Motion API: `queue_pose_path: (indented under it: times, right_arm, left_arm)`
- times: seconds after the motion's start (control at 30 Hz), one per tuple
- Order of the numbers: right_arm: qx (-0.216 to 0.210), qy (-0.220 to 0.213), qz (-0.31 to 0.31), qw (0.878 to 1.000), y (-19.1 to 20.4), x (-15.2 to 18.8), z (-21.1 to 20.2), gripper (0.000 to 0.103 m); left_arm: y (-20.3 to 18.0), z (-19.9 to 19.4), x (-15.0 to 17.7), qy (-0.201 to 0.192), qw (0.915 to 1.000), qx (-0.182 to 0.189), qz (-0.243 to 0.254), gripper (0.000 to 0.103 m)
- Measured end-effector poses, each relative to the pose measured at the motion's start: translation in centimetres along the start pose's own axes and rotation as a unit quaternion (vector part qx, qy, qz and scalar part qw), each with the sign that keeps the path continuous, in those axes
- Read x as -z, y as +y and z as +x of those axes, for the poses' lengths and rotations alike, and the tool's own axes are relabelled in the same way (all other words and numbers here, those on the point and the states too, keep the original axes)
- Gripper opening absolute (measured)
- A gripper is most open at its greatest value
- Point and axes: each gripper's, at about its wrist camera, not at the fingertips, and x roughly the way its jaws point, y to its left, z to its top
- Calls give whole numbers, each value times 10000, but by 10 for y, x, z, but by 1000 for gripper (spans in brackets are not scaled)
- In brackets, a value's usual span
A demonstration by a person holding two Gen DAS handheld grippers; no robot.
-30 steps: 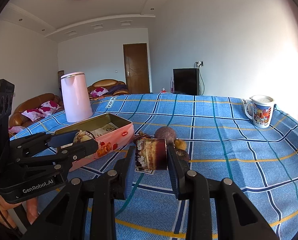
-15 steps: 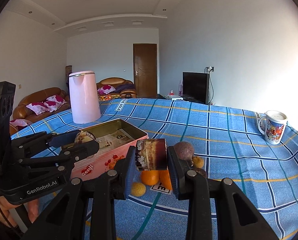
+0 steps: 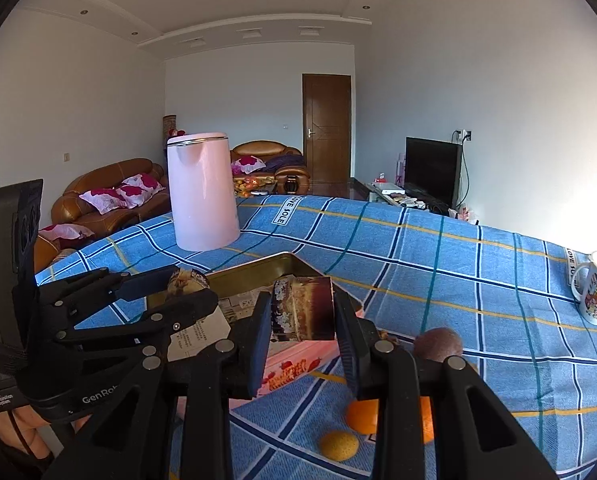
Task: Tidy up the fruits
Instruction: 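Carry both snacks over the pink tin and open both tools to drop them in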
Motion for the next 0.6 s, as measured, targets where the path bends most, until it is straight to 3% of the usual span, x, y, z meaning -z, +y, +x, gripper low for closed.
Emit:
queue_pose_path:
  times: [0.6]
  right_arm:
    - [-296, 703, -221, 9968, 33, 0, 72, 33]
  left_arm:
    - [39, 32, -2, 473, 9985, -209, -180, 46]
